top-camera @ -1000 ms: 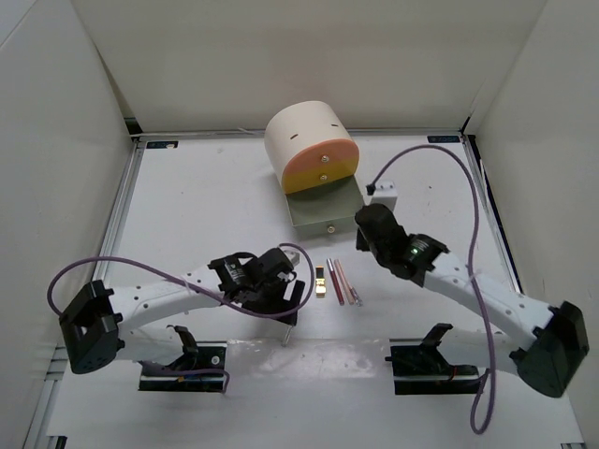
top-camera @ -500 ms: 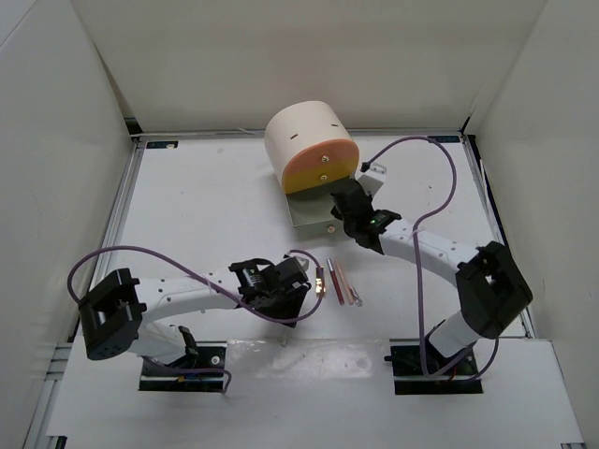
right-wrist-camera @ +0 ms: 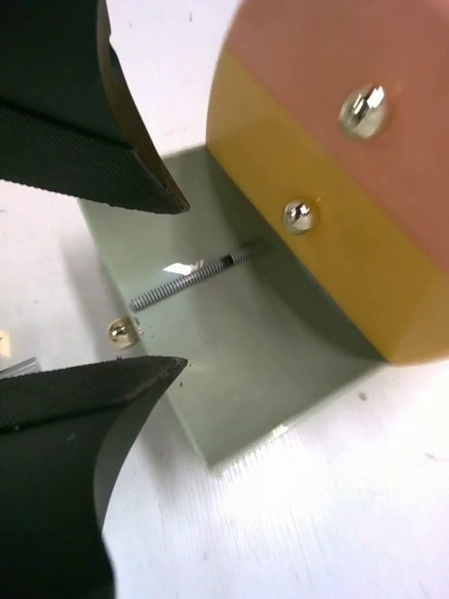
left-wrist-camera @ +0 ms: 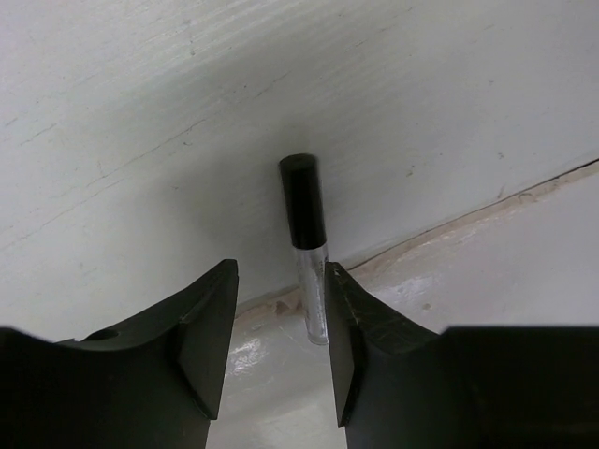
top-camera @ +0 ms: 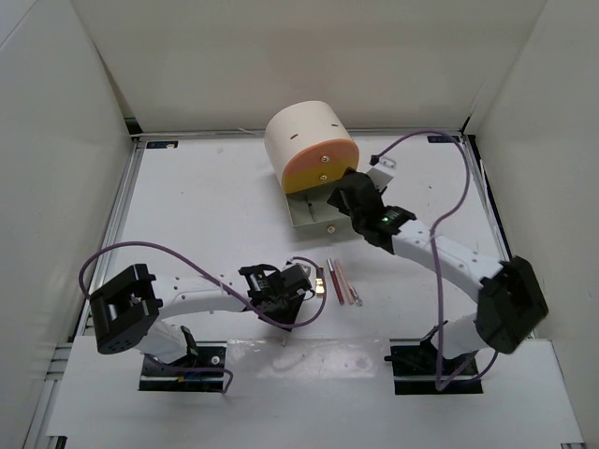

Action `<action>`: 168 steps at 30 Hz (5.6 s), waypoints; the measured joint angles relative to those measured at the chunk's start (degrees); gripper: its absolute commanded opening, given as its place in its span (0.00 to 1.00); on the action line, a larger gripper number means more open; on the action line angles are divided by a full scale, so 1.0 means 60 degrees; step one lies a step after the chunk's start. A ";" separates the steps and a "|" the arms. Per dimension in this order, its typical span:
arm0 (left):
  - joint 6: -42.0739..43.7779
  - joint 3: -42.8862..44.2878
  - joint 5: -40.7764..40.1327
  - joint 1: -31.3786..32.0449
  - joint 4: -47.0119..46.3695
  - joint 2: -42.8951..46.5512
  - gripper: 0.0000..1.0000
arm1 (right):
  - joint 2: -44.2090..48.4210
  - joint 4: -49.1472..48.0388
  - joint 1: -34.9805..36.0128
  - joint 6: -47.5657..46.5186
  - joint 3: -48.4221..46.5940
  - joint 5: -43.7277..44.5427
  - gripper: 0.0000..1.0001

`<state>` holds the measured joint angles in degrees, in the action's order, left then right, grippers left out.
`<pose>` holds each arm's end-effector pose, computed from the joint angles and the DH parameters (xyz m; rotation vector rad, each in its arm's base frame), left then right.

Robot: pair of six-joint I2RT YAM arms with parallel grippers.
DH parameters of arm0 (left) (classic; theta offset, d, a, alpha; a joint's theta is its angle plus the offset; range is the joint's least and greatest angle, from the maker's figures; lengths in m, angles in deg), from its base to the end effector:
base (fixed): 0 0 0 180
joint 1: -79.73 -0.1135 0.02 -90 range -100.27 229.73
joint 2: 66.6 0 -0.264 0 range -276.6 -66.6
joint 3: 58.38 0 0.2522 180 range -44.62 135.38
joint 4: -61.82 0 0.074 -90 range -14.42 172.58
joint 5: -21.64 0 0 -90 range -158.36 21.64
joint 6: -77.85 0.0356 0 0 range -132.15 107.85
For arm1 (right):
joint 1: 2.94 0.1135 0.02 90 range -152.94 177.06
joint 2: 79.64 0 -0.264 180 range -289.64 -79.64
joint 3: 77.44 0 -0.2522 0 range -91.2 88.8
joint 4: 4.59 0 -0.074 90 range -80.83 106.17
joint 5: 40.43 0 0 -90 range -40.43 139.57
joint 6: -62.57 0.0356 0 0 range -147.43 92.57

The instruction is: Organize the makeup

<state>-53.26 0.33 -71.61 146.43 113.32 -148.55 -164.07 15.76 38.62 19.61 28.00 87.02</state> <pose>0.0982 -0.2229 0.1697 0.6374 2.8570 -0.2679 0.2622 0.2035 0.2816 0.4747 1.9379 0.3111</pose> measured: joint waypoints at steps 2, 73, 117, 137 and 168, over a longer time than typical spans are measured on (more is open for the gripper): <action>-0.0018 -0.0073 0.0000 0.0015 -0.0113 -0.0087 0.51 | 0.0871 0.0127 -0.0058 -0.0127 0.0240 0.0087 0.69; 0.4393 0.3657 -0.1402 -0.1712 -0.1832 0.0674 0.98 | 0.2983 0.3942 0.1636 -0.2845 0.4320 -0.3096 0.60; 0.1606 0.1942 -0.0550 -0.1060 -0.1326 0.0215 0.98 | -0.0568 0.0401 -0.0612 -0.5078 -0.0495 -0.3275 0.75; 0.0747 0.3694 -0.1202 -0.0856 -0.1545 -0.3971 0.38 | 0.5486 0.2732 -0.0612 -0.3344 0.2973 -0.2244 0.91; 0.4411 0.9894 -0.3974 -0.2277 -0.0656 -0.4550 0.52 | 0.3384 0.2626 -0.0758 -0.1559 0.5144 -0.2692 0.54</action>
<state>-26.79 59.70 -95.45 132.77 109.38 -175.85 -143.76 31.52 34.07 10.26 58.87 70.87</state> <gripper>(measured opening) 0.508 0.542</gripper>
